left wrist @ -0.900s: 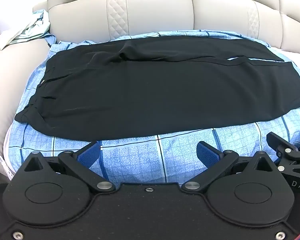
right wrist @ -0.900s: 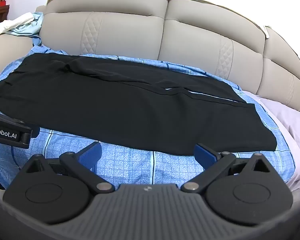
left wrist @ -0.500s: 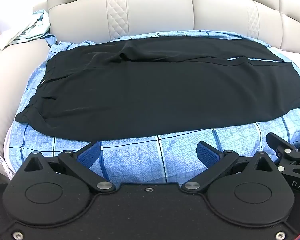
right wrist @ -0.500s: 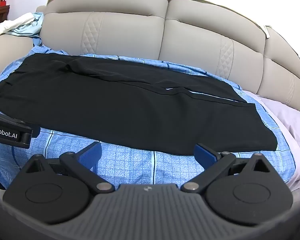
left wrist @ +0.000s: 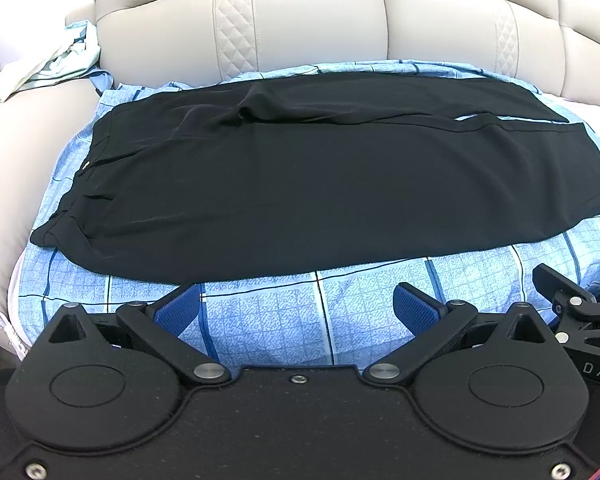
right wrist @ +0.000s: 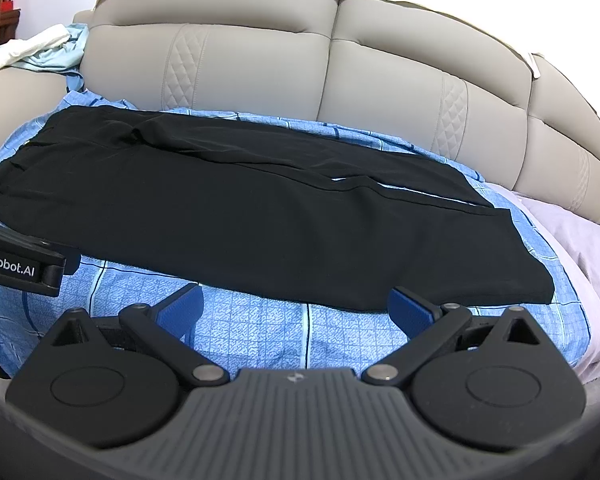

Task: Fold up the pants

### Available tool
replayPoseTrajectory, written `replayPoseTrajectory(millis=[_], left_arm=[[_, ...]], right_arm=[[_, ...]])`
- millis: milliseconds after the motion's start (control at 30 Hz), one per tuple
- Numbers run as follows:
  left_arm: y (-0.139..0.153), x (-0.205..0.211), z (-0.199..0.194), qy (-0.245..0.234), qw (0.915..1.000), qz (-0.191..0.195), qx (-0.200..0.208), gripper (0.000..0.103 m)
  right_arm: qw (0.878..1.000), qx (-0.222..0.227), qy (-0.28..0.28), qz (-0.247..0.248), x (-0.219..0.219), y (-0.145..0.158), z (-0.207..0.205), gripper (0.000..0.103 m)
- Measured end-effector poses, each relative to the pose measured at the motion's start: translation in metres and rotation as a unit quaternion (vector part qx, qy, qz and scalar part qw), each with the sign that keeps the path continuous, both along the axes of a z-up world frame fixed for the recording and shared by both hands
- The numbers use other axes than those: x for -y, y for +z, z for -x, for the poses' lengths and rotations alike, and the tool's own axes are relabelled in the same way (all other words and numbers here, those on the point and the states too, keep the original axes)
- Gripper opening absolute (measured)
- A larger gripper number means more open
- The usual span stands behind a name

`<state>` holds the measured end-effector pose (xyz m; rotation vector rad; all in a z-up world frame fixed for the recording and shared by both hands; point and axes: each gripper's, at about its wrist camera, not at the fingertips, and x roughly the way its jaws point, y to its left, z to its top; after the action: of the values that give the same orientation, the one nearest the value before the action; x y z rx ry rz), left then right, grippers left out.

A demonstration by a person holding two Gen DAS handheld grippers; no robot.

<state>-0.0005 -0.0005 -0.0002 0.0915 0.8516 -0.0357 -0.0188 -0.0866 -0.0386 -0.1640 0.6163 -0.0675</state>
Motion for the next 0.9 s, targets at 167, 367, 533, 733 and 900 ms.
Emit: replayPoseTrajectory(millis=[167,367,533,733,900], left_arm=[[0.0001,0.0003,-0.0001,0.000,1.0000,0.000,0.000,0.103],[0.0009,0.0004,-0.0003,0.000,1.0000,-0.001,0.001,0.103],[0.0005,0.0003,-0.0003,0.000,1.0000,-0.001,0.000,0.103],[-0.0002,-0.0003,0.0001,0.000,1.0000,0.000,0.001,0.103],[-0.0002,-0.0001,0.0002,0.000,1.0000,-0.001,0.000,0.103]], right_arm=[[1.000,0.000,0.000,0.000,0.0004,0.0021,0.0032,0.103],[1.000,0.000,0.000,-0.001,0.0007,0.0028,0.0031,0.103],[1.000,0.000,0.000,-0.001,0.0007,0.0028,0.0030,0.103],[1.000,0.000,0.000,-0.001,0.0007,0.0026,0.0032,0.103],[1.000,-0.001,-0.001,-0.001,0.0005,0.0032,0.0030,0.103]])
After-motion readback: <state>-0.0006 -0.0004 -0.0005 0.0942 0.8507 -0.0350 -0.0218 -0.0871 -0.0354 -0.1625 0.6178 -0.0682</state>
